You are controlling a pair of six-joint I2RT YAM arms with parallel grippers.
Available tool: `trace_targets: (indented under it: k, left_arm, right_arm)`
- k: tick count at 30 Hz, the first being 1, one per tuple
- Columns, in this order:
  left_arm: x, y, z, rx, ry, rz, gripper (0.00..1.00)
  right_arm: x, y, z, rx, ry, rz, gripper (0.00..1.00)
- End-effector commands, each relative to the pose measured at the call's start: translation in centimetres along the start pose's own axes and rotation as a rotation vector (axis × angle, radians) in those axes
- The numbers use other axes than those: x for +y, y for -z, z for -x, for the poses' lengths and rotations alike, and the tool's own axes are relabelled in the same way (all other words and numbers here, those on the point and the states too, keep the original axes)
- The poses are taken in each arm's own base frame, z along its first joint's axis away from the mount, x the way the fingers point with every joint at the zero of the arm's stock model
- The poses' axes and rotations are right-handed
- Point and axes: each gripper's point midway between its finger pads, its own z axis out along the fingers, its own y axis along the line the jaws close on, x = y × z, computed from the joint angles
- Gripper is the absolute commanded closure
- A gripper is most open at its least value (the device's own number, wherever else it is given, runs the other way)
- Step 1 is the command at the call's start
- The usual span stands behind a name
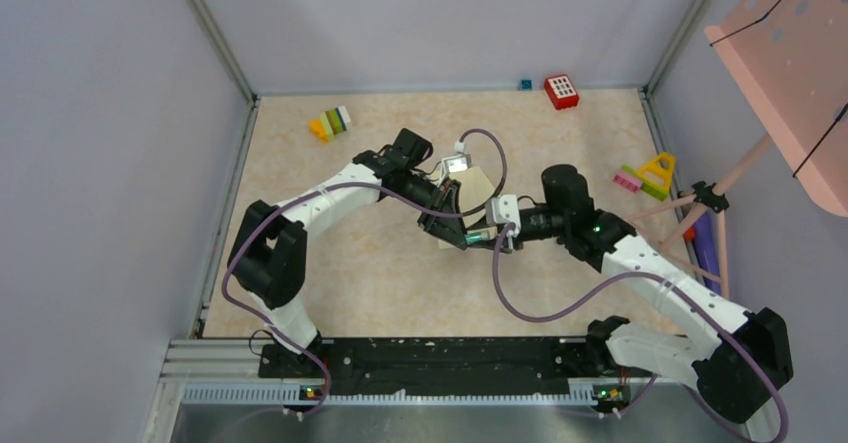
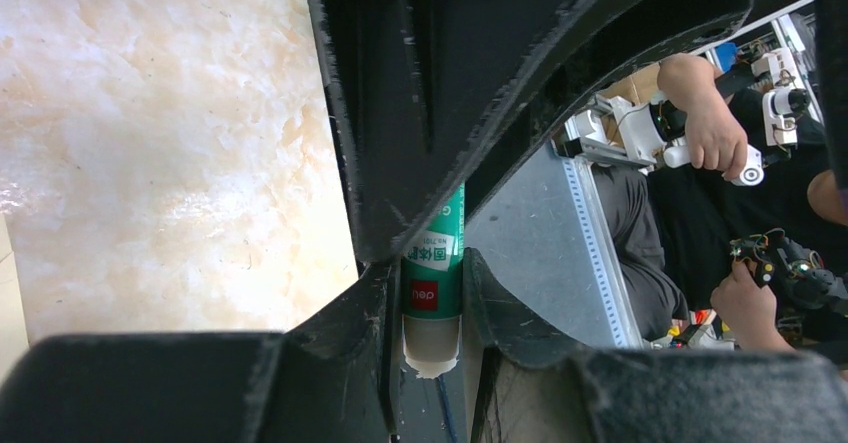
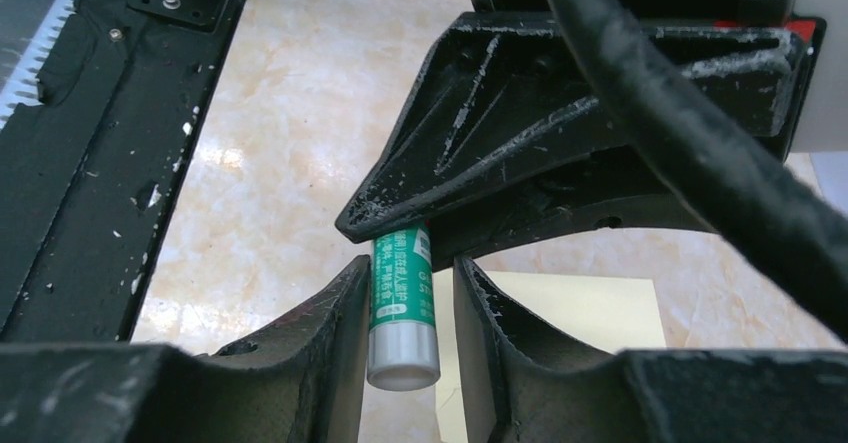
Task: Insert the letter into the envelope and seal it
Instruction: Paint the envelope at the center of the board.
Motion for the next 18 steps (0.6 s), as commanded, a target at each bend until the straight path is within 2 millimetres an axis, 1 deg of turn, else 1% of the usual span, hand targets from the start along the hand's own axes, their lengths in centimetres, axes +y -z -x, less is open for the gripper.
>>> trace_targets:
  k: [1,7,11,18]
  left_arm:
    - [0.3,-0.1,0.8,-0.005,-0.044,-0.015,0.9]
    - [0.5,-0.1,0.9,-0.006,-0.036,-0.015,0.9]
    - [0.2,-0.1,1.1,-0.01,-0.042,-0.023,0.9]
    - [-0.3,0.0,1.2,-0.015,-0.048,-0.038,0.9]
  right_arm:
    - [1.0,0.3,3.9,-0.115,0.099,0.064,0.66]
    - [1.3,0.3,3.8,-0.12,0.094,0.08,0.64]
    - [1.4,0.1,3.1,-0.106,0.096,0.081,0.64]
    - [0.4,0.0,2.0,-0.067,0.117,0.022,0.57]
